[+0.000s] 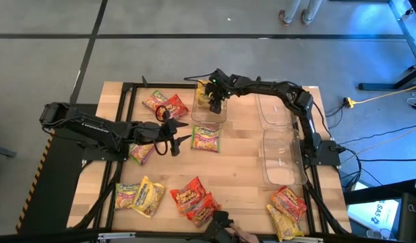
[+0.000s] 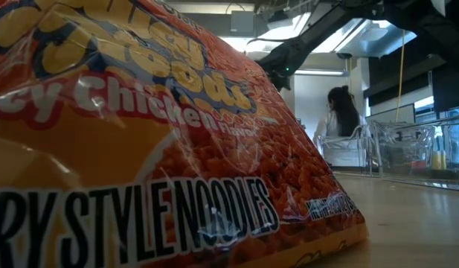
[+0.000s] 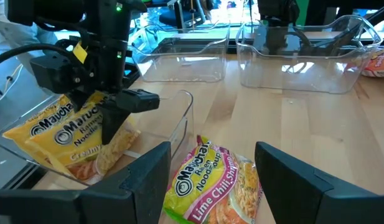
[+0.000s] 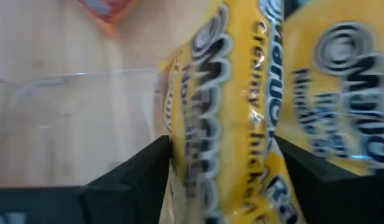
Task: Sort Maruchan noodles
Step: Put the yellow noodle pack into the top left transparent bin
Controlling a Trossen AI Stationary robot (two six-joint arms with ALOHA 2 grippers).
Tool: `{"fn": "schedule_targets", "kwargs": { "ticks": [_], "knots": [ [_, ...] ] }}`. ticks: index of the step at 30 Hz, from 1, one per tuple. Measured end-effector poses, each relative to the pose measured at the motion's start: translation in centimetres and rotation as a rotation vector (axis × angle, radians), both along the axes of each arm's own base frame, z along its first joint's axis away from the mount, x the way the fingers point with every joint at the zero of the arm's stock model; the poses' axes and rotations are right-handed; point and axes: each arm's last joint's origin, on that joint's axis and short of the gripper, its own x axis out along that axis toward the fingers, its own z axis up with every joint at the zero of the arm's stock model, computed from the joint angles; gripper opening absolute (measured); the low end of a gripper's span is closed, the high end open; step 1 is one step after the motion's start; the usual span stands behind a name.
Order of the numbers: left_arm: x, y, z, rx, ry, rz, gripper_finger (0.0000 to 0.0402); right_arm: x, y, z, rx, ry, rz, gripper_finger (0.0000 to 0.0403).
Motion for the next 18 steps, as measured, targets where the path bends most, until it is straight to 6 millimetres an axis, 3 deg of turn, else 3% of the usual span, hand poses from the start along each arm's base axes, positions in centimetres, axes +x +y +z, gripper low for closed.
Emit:
{"fn": "schedule_targets", "kwargs": {
  "ticks": [10,15,18],
  "knots": [
    [0.0,0.0,0.0,0.0,0.0,0.0,0.0227,-0.6,1.3,3.2,-0.074,0.005,0.001,0.0221],
    [0.0,0.0,0.0,0.016,0.006,-0.005,0.0227,-2.0,4.6,8.0,-0.096,0.02,0.009,0.0221],
    [0.0,-0.1,0.0,0.026,0.007,-0.012,0.0227,-2.9,8.3,11.0,-0.056,0.008,0.042,0.0221]
  ]
}}
